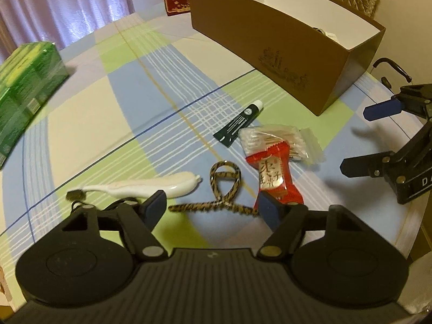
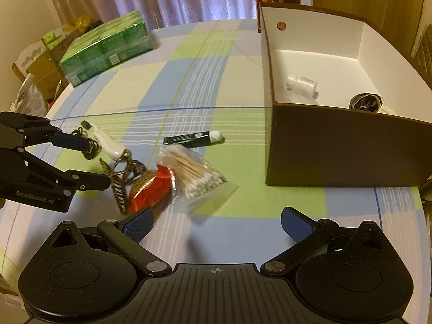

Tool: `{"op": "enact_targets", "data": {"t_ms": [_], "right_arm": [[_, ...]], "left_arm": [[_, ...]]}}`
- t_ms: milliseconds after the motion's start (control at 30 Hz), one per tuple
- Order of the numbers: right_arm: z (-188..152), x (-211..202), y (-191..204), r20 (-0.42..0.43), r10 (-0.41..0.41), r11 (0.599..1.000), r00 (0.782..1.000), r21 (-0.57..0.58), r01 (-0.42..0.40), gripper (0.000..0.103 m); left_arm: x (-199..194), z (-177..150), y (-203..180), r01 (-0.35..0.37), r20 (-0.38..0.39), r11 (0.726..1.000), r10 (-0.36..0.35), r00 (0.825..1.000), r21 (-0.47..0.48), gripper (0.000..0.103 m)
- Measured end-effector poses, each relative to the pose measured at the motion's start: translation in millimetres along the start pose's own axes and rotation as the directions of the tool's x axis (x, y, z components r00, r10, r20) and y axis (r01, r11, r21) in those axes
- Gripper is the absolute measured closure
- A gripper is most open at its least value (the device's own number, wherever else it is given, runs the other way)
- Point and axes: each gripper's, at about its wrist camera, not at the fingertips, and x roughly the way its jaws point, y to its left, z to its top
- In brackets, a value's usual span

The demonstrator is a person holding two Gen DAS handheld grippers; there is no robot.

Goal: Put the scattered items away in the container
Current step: 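Reach the left tool to the leopard claw clip while the right tool reaches the cotton swab bag, then grasp the leopard claw clip with the left tool while the right tool grasps the cotton swab bag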

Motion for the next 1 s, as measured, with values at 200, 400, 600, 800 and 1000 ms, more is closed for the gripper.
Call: {"op": "enact_targets", "data": {"t_ms": [200, 400, 600, 800, 1000], "right_arm": [[4.2, 6.2, -6.3, -0.006, 0.016, 1.000, 1.000, 0.008, -0.016, 0.000], [5.8, 12.0, -5.1, -0.008, 0.048, 0.999, 0.999, 0.002, -0.048, 0.000], [6.1, 15.6, -2.0, 0.008, 0.080, 0.997, 0.997, -0.010, -0.080, 0.000], [1.9, 26.1, 15.0, 0.006, 0.050, 0.987, 0.999, -0.150, -0.048, 0.028], [-14.3, 38.0, 43.4, 0.062, -0.033, 0.910, 0.998, -0.410, 0.055, 0.057]], "left_arm": [[20.4, 8.6, 2.2, 0.017, -0.042, 1.000, -0.018, 0.999, -0.005, 0.051], [38.9, 5.5, 5.8, 0.064, -0.088, 0.997, -0.068, 0.994, -0.049, 0.081], [32.7, -4.8, 6.1, 0.054, -0.096, 0.996, -0.061, 0.994, -0.070, 0.082], [23.2, -14.7, 15.0, 0.040, -0.109, 0.993, -0.052, 0.993, -0.109, 0.082], [20.2, -18.7, 17.5, 0.030, -0.111, 0.991, -0.044, 0.993, -0.130, 0.082]]}}
